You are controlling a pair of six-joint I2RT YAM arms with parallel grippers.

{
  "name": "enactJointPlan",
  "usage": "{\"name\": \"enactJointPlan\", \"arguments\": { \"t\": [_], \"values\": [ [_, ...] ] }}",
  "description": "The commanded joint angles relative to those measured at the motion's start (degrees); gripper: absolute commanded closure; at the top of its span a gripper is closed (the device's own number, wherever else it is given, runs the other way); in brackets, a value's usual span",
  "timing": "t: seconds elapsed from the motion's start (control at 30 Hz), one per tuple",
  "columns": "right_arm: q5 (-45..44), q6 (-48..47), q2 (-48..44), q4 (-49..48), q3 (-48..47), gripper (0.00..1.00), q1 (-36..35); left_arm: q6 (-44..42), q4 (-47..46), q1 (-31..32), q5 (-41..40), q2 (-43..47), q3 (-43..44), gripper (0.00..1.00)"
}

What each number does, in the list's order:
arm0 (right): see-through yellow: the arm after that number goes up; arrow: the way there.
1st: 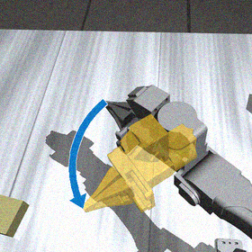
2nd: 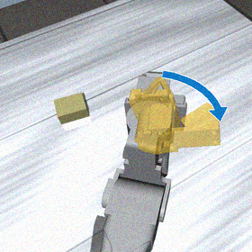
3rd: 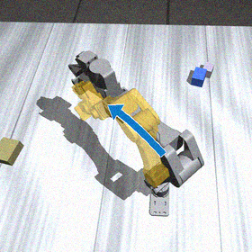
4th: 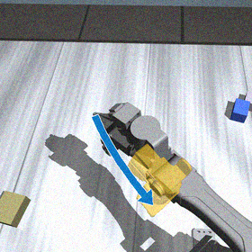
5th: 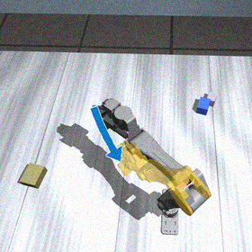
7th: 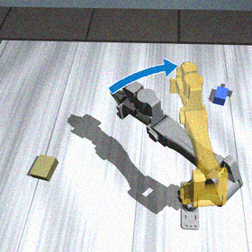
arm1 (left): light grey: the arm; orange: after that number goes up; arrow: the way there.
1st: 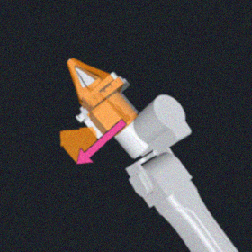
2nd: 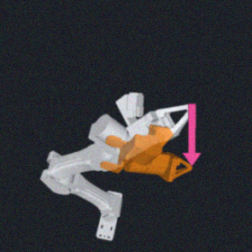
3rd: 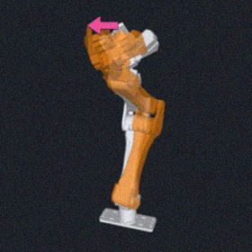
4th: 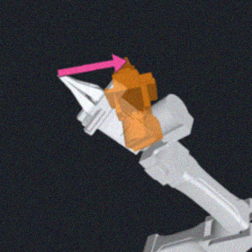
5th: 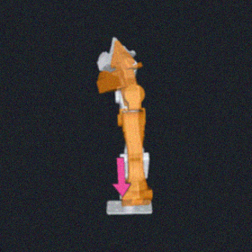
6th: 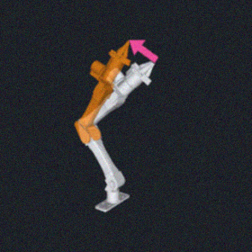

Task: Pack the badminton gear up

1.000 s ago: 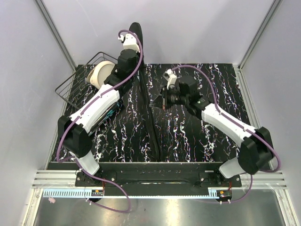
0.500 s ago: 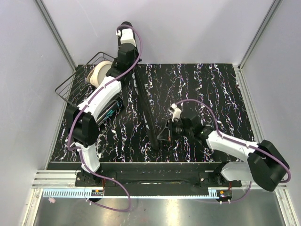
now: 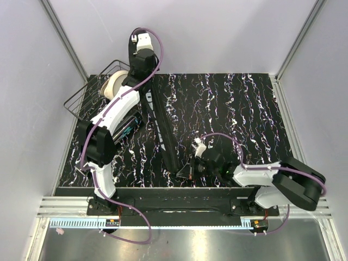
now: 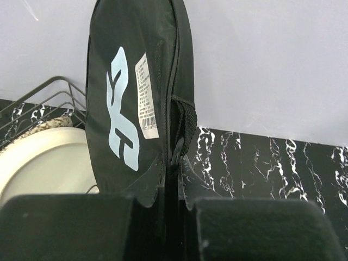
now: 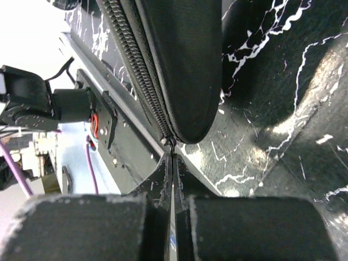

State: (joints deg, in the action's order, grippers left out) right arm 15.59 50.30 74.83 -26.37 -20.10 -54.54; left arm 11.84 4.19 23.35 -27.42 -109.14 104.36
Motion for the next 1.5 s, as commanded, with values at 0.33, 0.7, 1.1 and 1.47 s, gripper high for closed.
{"name": "enactJointPlan", "arguments": {
  "t": [0.33, 0.7, 1.1, 1.47],
  "values": [
    [-13.1, 2.1, -6.4, 13.4, 1.6, 0.77, -5.8, 4.4, -6.3, -0.4, -6.6, 0.3, 10.0, 1.0],
    [-27.3, -7.9, -43.2, 54.1, -15.7, 0.4, -5.8, -36.0, -5.9, 9.2, 21.5, 3.5, -4.8, 1.0],
    [-31.9, -7.2, -50.9, 63.4, -20.4, 0.41, -5.8, -52.4, 1.3, 23.0, 22.4, -5.2, -2.5, 1.0],
    [-35.6, -5.8, -55.7, 69.9, -23.4, 0.41, -5.8, -45.5, 8.1, 27.6, 22.2, -16.6, 7.7, 0.61]
  ]
}}
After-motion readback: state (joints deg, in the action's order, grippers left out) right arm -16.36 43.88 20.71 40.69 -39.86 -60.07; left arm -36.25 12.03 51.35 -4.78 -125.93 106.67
